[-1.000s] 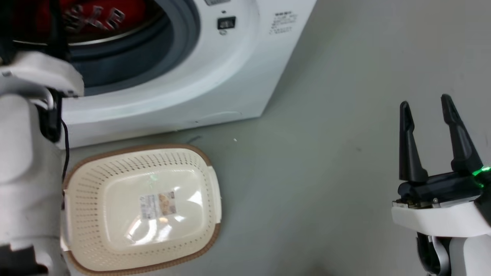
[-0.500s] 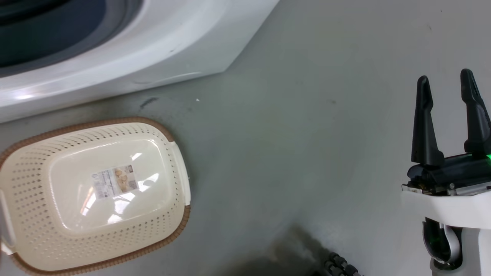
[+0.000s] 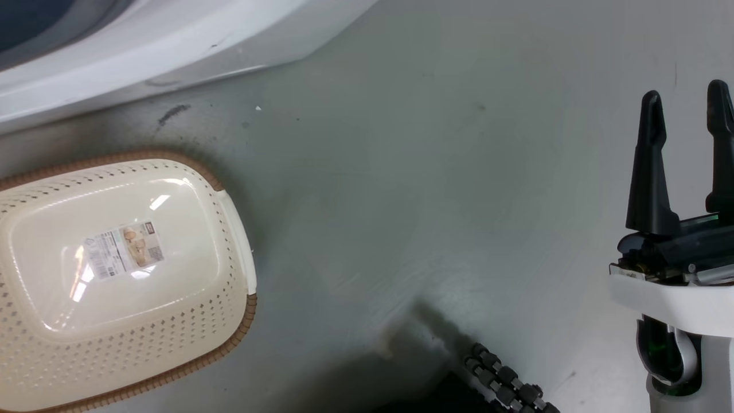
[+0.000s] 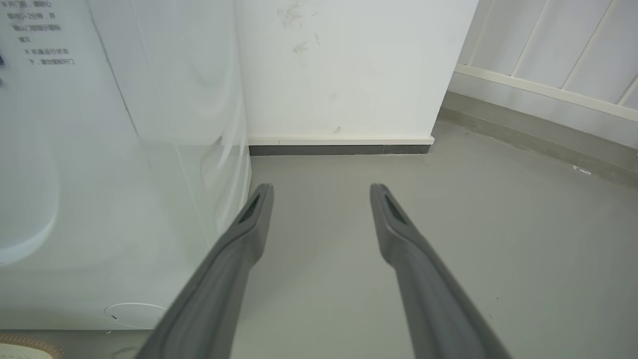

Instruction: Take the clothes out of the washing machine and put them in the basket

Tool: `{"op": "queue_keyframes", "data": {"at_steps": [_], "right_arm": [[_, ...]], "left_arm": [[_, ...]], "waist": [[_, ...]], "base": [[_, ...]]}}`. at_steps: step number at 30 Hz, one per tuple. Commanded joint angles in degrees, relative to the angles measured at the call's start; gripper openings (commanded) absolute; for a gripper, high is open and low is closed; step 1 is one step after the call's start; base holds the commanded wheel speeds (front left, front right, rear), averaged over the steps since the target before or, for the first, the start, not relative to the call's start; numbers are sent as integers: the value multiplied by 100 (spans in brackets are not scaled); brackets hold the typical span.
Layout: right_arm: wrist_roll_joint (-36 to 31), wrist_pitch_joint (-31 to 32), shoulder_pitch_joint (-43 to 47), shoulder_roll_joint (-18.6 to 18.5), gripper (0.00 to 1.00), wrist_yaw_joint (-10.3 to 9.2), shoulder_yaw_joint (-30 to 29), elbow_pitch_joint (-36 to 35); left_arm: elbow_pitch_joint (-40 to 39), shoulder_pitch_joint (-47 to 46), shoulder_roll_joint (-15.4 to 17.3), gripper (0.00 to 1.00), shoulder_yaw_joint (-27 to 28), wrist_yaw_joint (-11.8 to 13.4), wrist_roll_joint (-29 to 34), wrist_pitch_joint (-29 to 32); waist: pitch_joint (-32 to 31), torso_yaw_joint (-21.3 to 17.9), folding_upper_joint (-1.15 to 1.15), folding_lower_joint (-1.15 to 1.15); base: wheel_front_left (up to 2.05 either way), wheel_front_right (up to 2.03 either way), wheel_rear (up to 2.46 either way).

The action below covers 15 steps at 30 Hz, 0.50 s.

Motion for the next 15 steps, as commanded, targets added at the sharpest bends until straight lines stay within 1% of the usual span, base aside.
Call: {"op": "queue_keyframes", "data": {"at_steps": [1,5,8,12,15], "right_arm": [[24,-11,-94,7,100,-4,19,-22],[104,-11,-158,6,100,-4,52,-55],[156,-11,-189,6,100,-4,51,-69],[206,-11,-238,5,100,-4,102,-63],[223,-11,-231,6,100,-4,121,-50]], "left_arm": [[-5,-95,19,100,-51,-1,-64,141],[48,-441,228,100,-319,5,-183,880],[45,-611,248,100,-464,4,-252,1222],[82,-780,309,100,-605,4,-252,1485],[87,-737,318,100,-751,4,-334,1494]], "waist": [[113,-61,0,-1],[294,-138,0,-1],[430,-172,0,-1],[534,-221,0,-1],[541,-244,0,-1]], "base": [[0,0,0],[0,0,0],[0,0,0],[0,0,0],[0,0,0]]}}
